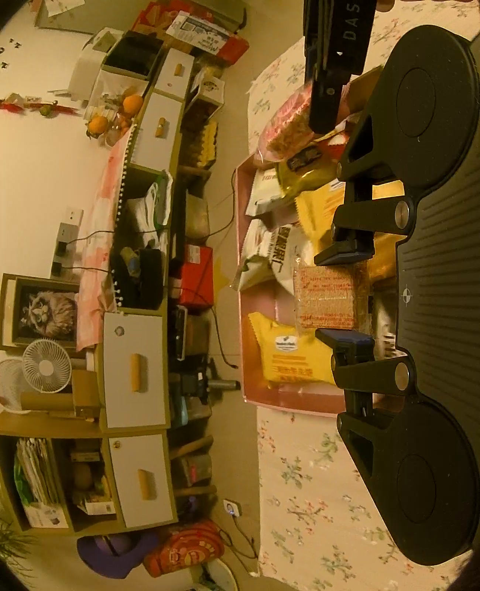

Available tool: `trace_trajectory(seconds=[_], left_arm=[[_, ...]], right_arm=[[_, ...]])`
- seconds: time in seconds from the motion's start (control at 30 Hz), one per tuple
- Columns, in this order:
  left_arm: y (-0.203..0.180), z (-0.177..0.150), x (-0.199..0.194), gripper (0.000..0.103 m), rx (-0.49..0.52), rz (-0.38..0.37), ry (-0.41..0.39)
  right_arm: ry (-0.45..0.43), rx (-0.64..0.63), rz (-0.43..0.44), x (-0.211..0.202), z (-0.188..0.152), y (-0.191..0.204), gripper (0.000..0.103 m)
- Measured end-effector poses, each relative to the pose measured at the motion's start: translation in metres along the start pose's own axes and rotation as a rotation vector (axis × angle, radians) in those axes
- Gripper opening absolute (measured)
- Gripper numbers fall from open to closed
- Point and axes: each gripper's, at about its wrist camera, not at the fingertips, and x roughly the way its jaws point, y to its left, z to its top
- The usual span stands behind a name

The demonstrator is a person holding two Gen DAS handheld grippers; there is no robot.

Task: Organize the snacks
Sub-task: 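Lower the pink pack and wafer into the box and open both tools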

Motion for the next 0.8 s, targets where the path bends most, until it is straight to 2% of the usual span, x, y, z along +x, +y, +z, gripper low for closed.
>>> trace_trajectory(seconds=[0.17, 0.53, 0.67, 0.7, 0.8], left_arm=[[-0.004, 0.003, 0.009, 0.032, 0.038, 0.029, -0.019], [-0.007, 0.010, 0.016, 0.032, 0.044, 0.005, -0.034], [-0.009, 0.011, 0.013, 0.037, 0.056, -0.012, -0.034], [-0.010, 0.010, 0.012, 0.046, 0.059, -0.019, -0.029], [-0.011, 0.008, 0.006, 0.058, 0.078, -0.023, -0.033]], right_arm=[[0.002, -0.028, 0.013, 0.011, 0.008, 0.004, 0.000], [0.010, -0.008, 0.035, 0.025, 0.020, 0.006, 0.000], [0.007, 0.004, 0.041, 0.023, 0.021, 0.007, 0.018], [0.000, 0.005, 0.045, 0.021, 0.022, 0.008, 0.020], [-0.007, -0.004, 0.036, 0.012, 0.021, 0.009, 0.030]])
